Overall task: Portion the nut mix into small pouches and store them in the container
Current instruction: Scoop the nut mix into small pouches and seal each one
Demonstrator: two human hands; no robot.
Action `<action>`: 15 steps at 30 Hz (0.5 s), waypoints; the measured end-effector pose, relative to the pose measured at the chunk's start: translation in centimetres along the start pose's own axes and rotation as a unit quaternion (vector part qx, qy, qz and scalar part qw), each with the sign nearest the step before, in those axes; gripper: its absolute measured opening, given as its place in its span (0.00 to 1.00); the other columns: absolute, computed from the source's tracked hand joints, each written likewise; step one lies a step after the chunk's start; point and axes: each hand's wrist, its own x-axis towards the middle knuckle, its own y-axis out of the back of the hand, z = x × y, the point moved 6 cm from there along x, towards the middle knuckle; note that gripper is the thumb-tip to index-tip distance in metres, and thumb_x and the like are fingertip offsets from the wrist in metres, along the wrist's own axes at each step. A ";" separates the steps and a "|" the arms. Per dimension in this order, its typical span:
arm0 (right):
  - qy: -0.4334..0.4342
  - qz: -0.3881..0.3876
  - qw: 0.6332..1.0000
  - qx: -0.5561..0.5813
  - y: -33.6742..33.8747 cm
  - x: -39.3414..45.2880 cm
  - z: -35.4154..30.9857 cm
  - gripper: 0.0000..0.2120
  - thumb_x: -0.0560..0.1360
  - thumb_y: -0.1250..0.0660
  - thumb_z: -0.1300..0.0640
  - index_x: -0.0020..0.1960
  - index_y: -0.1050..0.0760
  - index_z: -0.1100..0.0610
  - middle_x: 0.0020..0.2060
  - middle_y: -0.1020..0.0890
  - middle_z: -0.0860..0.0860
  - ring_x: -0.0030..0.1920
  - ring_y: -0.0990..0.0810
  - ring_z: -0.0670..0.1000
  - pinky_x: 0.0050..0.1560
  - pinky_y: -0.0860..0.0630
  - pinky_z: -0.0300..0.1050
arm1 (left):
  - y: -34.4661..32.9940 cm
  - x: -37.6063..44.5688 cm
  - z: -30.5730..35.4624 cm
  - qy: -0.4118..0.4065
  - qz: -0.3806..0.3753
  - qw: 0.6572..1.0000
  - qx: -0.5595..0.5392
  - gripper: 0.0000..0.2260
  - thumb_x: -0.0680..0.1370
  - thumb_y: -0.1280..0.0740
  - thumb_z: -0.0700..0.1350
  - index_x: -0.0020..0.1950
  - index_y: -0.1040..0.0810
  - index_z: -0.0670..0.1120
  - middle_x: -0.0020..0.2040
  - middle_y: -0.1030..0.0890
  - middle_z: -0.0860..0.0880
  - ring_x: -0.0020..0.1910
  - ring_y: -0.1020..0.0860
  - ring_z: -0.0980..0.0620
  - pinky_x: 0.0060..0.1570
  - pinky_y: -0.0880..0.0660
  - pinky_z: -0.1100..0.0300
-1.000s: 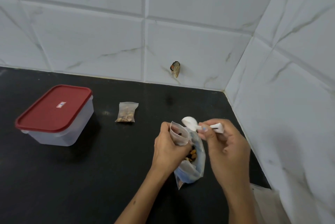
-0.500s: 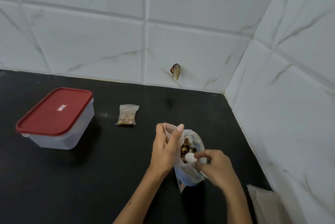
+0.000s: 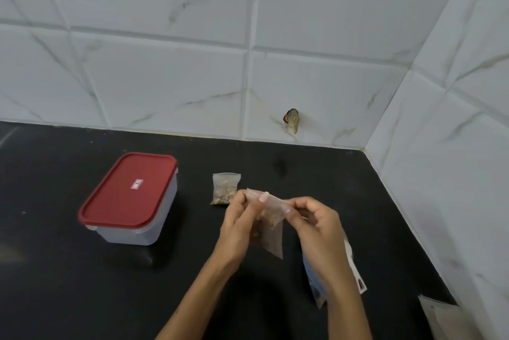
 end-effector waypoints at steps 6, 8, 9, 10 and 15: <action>-0.033 -0.022 0.995 0.087 -4.8 0.9 -1.6 0.05 0.76 0.34 0.58 0.46 0.21 0.58 0.40 0.16 0.52 0.44 0.18 0.47 0.46 0.21 0.40 | 4.9 0.1 3.0 -0.016 -0.020 1.000 0.001 0.11 0.72 0.32 0.48 0.48 0.18 0.43 0.40 0.17 0.48 0.39 0.19 0.53 0.37 0.23 0.59; -0.037 -0.004 0.994 0.105 -6.5 0.8 -1.9 0.04 0.75 0.33 0.58 0.46 0.21 0.59 0.40 0.16 0.52 0.44 0.17 0.47 0.47 0.20 0.42 | 6.4 0.1 3.6 -0.013 -0.010 1.000 -0.011 0.08 0.71 0.32 0.47 0.45 0.18 0.43 0.38 0.17 0.48 0.38 0.20 0.52 0.36 0.22 0.58; -0.041 -0.001 0.993 0.114 -7.4 0.8 -1.9 0.04 0.75 0.33 0.59 0.47 0.21 0.59 0.41 0.16 0.52 0.44 0.17 0.47 0.47 0.20 0.41 | 7.3 0.1 3.7 -0.014 -0.008 1.000 -0.012 0.07 0.72 0.32 0.46 0.43 0.19 0.44 0.37 0.17 0.49 0.38 0.20 0.53 0.35 0.23 0.59; -0.047 -0.006 0.992 0.120 -8.2 0.7 -2.0 0.04 0.74 0.32 0.59 0.47 0.21 0.59 0.41 0.16 0.52 0.44 0.17 0.47 0.46 0.21 0.40 | 8.1 0.1 3.7 -0.014 -0.008 1.000 -0.010 0.06 0.72 0.32 0.46 0.43 0.19 0.44 0.37 0.17 0.49 0.38 0.20 0.54 0.34 0.24 0.61; -0.055 -0.046 0.991 0.113 -10.7 -0.1 -1.6 0.05 0.75 0.33 0.61 0.49 0.20 0.61 0.43 0.16 0.55 0.46 0.17 0.51 0.49 0.21 0.44 | 10.5 -0.3 3.3 -0.020 -0.037 0.999 -0.003 0.08 0.72 0.33 0.46 0.44 0.20 0.42 0.38 0.17 0.49 0.39 0.19 0.53 0.38 0.21 0.61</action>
